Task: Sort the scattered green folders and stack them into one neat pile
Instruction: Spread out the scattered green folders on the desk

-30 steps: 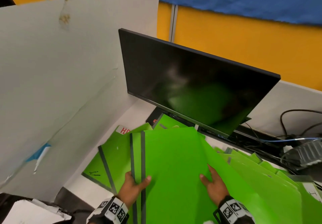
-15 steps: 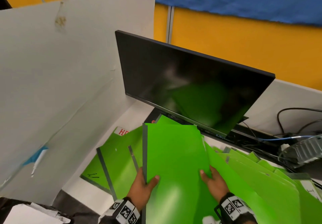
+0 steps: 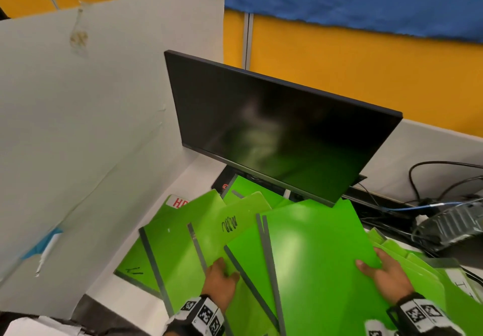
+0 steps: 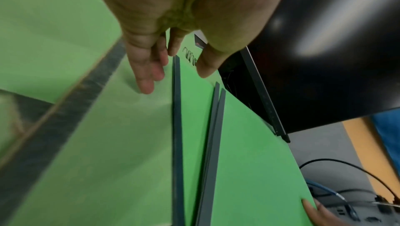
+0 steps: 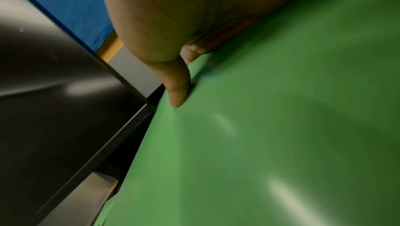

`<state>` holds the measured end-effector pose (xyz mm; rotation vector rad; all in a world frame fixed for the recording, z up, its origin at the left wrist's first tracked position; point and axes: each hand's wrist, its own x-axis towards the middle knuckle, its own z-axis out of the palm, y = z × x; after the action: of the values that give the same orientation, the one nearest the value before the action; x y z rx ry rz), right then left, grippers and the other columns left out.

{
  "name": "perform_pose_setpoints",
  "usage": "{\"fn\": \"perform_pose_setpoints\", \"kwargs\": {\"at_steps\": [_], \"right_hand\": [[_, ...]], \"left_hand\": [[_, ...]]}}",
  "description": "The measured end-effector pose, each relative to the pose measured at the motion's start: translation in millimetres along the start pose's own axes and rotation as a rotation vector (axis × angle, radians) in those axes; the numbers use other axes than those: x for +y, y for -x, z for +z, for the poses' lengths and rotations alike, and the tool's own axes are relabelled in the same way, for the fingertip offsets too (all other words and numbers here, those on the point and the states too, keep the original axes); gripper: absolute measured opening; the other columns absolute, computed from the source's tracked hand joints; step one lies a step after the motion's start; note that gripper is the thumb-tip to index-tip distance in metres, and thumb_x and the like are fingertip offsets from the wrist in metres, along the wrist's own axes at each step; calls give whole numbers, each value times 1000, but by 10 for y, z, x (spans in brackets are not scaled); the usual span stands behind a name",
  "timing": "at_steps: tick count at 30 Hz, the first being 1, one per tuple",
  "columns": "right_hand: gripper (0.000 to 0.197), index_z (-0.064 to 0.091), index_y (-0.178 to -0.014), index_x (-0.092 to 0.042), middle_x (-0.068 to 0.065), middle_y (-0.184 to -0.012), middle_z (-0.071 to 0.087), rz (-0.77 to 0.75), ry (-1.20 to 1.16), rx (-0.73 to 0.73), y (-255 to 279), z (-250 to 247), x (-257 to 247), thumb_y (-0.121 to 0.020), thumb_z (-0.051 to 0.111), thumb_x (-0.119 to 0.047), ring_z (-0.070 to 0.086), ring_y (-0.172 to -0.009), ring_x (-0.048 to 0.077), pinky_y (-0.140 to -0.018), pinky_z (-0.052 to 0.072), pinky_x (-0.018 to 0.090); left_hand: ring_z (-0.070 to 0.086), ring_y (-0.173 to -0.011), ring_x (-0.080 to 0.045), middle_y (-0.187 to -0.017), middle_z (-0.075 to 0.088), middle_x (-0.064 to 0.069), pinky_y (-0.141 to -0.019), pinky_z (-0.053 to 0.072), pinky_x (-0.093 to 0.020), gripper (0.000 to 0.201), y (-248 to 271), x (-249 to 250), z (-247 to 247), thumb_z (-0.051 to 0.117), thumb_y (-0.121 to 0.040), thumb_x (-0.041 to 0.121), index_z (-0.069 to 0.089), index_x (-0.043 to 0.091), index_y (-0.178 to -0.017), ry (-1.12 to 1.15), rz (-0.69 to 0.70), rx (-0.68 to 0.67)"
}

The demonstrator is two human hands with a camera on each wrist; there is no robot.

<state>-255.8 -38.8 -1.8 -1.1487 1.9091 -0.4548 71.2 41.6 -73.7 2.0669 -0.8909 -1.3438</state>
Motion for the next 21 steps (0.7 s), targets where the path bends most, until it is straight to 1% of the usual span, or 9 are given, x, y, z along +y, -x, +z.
{"fn": "perform_pose_setpoints", "kwargs": {"at_steps": [2, 4, 6, 8, 11, 13, 16, 18, 21], "right_hand": [[77, 26, -147, -18, 10, -155, 23, -9, 44, 1, -42, -110, 15, -82, 68, -22, 23, -141, 33, -111, 21, 51], [77, 27, -146, -18, 8, -155, 23, -22, 73, -6, -77, -148, 21, -82, 68, -22, 23, -141, 31, -112, 21, 49], [76, 28, -146, -19, 7, -154, 25, -17, 85, -16, -109, -129, 40, -83, 69, -23, 25, -140, 31, -112, 23, 47], [74, 28, -146, -18, 8, -153, 27, -15, 122, -25, -135, -80, 51, -83, 68, -25, 29, -139, 30, -112, 26, 46], [73, 29, -146, -15, 9, -151, 31, -20, 223, -36, -173, 4, 58, -85, 65, -30, 35, -135, 31, -110, 31, 42], [71, 31, -145, -15, 11, -148, 36, -35, 283, -22, -192, 61, 74, -85, 65, -34, 41, -131, 31, -106, 35, 40], [70, 34, -143, -16, 15, -142, 39, -69, 425, -5, -232, 130, 116, -84, 62, -43, 42, -127, 31, -105, 38, 39], [71, 31, -144, -17, 15, -143, 37, -57, 486, -16, -255, 167, 134, -86, 58, -46, 40, -129, 31, -106, 37, 39], [71, 27, -145, -18, 14, -144, 36, -42, 543, -23, -270, 202, 107, -87, 53, -49, 40, -129, 33, -106, 37, 38]], "left_hand": [[60, -100, -41, -121, 49, -13, -82, 52, -53, 43, -114, 64, 56, 65, -80, 24, 45, 11, -115, 41, -70, 14], [57, -106, -41, -122, 50, -16, -85, 52, -55, 42, -209, 153, 129, 70, -74, 25, 46, 15, -107, 98, -107, 21], [53, -112, -34, -131, 47, -14, -91, 50, -52, 72, -208, 305, 182, 74, -74, 22, 35, 4, -132, 202, -168, 12], [53, -110, -30, -131, 49, -15, -90, 50, -44, 82, -196, 433, 204, 74, -77, 15, 25, 1, -142, 289, -219, -3], [51, -82, -22, -108, 57, -14, -69, 48, -34, 40, -198, 538, 231, 69, -80, 9, 52, 4, -116, 300, -256, -82], [49, -71, -18, -89, 58, -11, -66, 46, -31, 21, -207, 560, 275, 69, -80, 4, 54, 2, -95, 289, -247, -93], [59, -99, -36, -110, 59, -26, -79, 51, -46, 64, -233, 535, 401, 82, -63, 10, 49, -5, -116, 227, -175, -98], [59, -107, -40, -116, 58, -22, -84, 53, -51, 93, -403, 319, 577, 84, -44, 28, 47, 2, -125, 121, -140, -92], [54, -111, -29, -131, 41, -12, -88, 51, -28, 103, -129, 490, 552, 83, -55, 35, 32, 8, -140, -80, -87, -114]]}}
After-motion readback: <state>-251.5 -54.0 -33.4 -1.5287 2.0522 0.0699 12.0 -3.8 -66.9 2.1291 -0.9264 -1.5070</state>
